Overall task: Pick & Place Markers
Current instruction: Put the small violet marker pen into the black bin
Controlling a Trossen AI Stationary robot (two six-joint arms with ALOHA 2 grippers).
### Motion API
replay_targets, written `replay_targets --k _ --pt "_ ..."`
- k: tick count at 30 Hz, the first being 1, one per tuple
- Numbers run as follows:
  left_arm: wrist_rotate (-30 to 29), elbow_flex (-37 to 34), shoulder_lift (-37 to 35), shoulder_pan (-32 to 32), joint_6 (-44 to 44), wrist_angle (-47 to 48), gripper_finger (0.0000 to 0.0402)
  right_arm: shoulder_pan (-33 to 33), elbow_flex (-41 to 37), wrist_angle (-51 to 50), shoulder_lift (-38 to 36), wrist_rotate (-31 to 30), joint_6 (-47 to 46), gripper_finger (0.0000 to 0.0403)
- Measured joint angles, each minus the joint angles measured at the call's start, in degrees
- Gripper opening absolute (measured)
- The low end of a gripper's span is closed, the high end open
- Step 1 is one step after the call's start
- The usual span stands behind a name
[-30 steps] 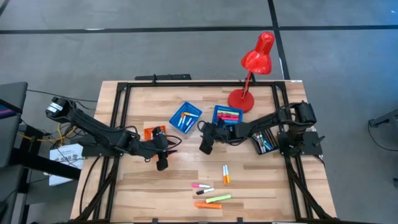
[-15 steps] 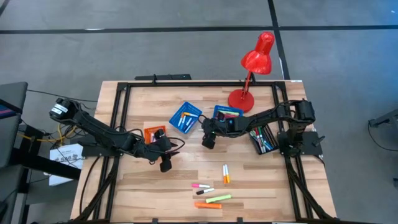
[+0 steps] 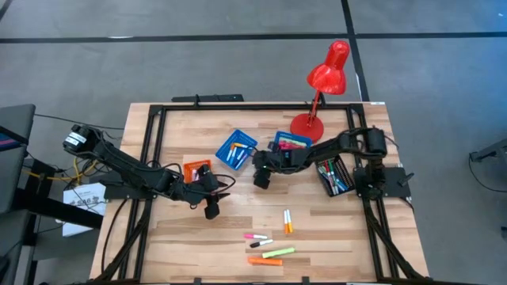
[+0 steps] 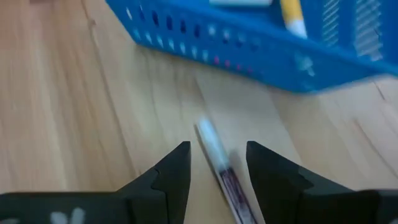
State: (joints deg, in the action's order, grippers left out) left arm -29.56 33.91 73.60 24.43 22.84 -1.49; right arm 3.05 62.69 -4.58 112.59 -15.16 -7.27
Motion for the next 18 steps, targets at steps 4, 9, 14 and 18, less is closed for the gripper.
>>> replay_targets --k 4,9,14,18 --pt "0.00 0.00 -0.02 0.00 -0.06 -0.51 0.0150 0.07 4.12 -3.88 3.17 0.09 -0.03 0.0148" --pt "0.00 0.00 -0.04 0.00 -0.06 -0.77 0.0150 -0.01 8.04 -8.43 5.79 -0.20 -0.28 0.0142" --pt "0.00 0.00 -0.04 0.00 -0.07 -1.03 0.0150 -0.02 9.69 -11.09 6.39 0.58 -0.36 0.0112" --pt "0.00 0.00 -0.04 0.00 -0.08 -1.14 0.0150 0.04 9.67 -11.28 6.38 3.45 -0.35 0.0064"
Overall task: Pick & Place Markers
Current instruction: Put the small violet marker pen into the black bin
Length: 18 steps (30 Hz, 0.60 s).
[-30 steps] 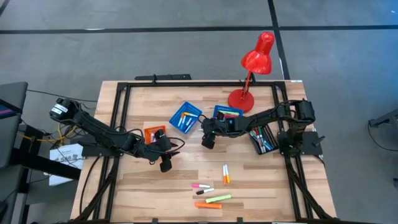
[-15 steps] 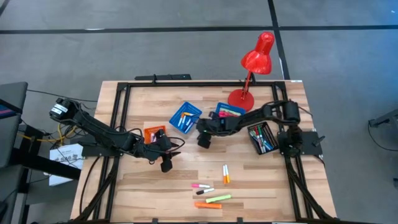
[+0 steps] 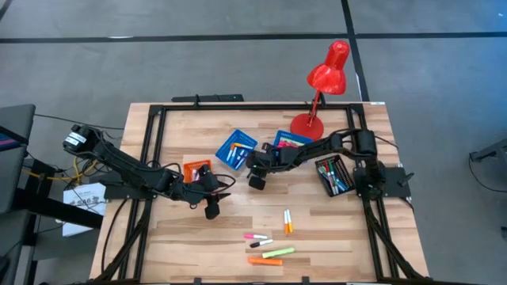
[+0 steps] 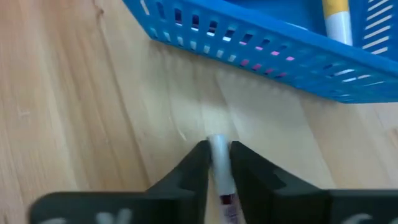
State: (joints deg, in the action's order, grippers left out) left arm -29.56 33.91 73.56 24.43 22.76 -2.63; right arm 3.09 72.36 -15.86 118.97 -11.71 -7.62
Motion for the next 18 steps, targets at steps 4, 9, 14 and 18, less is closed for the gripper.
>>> replay_targets --k 4,9,14,18 --pt "0.00 0.00 0.00 0.00 0.00 0.00 0.0150 -0.02 -0.04 -0.20 0.12 0.02 0.09 0.0016" --pt "0.00 0.00 0.00 0.00 0.00 -0.02 0.0150 -0.58 -0.12 0.59 0.01 1.08 0.04 0.0039" --pt "0.00 0.00 0.00 0.00 0.00 -0.02 0.0150 -1.49 1.86 -1.40 0.26 0.60 -3.16 0.0050" --pt "0.02 0.00 0.00 0.00 0.00 -0.02 0.0150 -1.50 4.79 -6.88 0.43 1.95 -7.33 0.0017"
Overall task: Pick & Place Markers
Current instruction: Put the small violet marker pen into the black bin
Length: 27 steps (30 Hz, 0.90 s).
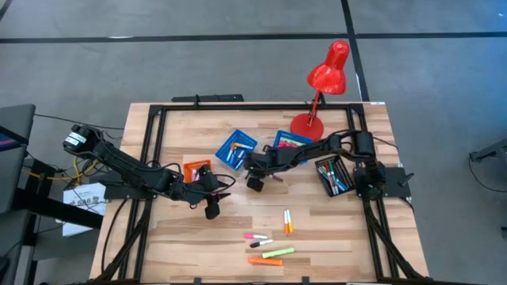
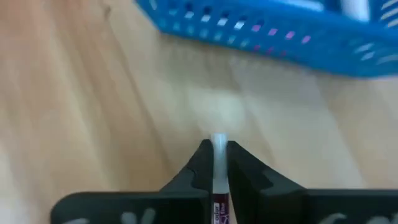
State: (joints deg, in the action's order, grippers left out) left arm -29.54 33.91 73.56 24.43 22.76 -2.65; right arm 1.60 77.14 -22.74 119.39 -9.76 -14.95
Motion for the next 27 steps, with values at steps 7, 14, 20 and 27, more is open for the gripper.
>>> replay_targets --k 7,14,20,27 --pt "0.00 0.00 0.00 0.00 -0.02 0.00 0.0150 -1.80 2.19 -7.28 0.00 0.35 -2.10 0.0037" --pt "0.00 0.00 0.00 0.00 -1.44 0.00 0.0150 -3.77 2.29 -8.72 -0.04 -0.96 -3.07 0.0012" --pt "0.00 0.00 -0.02 0.00 -1.49 0.00 0.0150 -5.21 2.32 -15.74 -2.26 0.01 -8.98 0.0024" --pt "0.00 0.00 -0.02 0.00 -1.49 -0.32 0.0150 -9.32 2.33 -29.50 -9.56 -0.57 -13.34 0.0010"
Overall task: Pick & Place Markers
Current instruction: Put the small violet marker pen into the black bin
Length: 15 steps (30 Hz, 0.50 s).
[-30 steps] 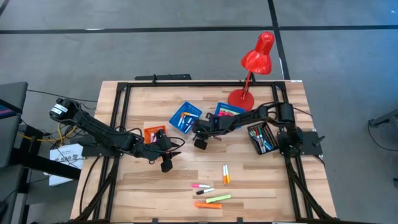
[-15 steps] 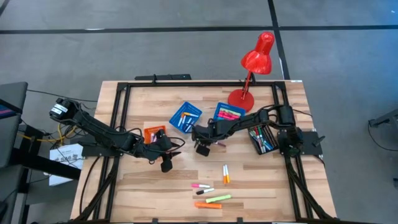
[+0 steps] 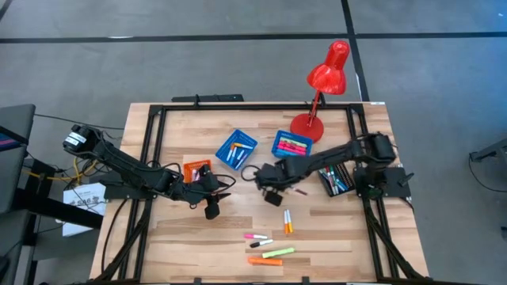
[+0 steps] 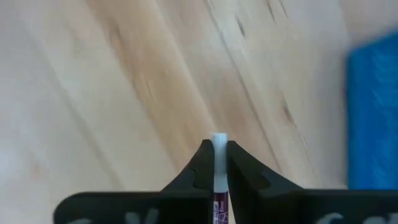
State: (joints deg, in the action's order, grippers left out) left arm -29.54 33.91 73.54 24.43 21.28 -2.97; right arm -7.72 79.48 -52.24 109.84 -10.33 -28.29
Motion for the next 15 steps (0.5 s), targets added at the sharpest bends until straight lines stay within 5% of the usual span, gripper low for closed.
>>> replay_targets --k 8,15 --pt "0.00 0.00 0.00 0.00 -0.02 -0.10 0.0150 -6.95 -2.26 -25.89 -11.50 -6.32 -17.93 0.0025" --pt "0.00 0.00 0.00 -0.09 -0.73 -0.95 0.0150 -10.26 -17.80 -22.63 -25.06 -15.87 -31.68 0.0006"
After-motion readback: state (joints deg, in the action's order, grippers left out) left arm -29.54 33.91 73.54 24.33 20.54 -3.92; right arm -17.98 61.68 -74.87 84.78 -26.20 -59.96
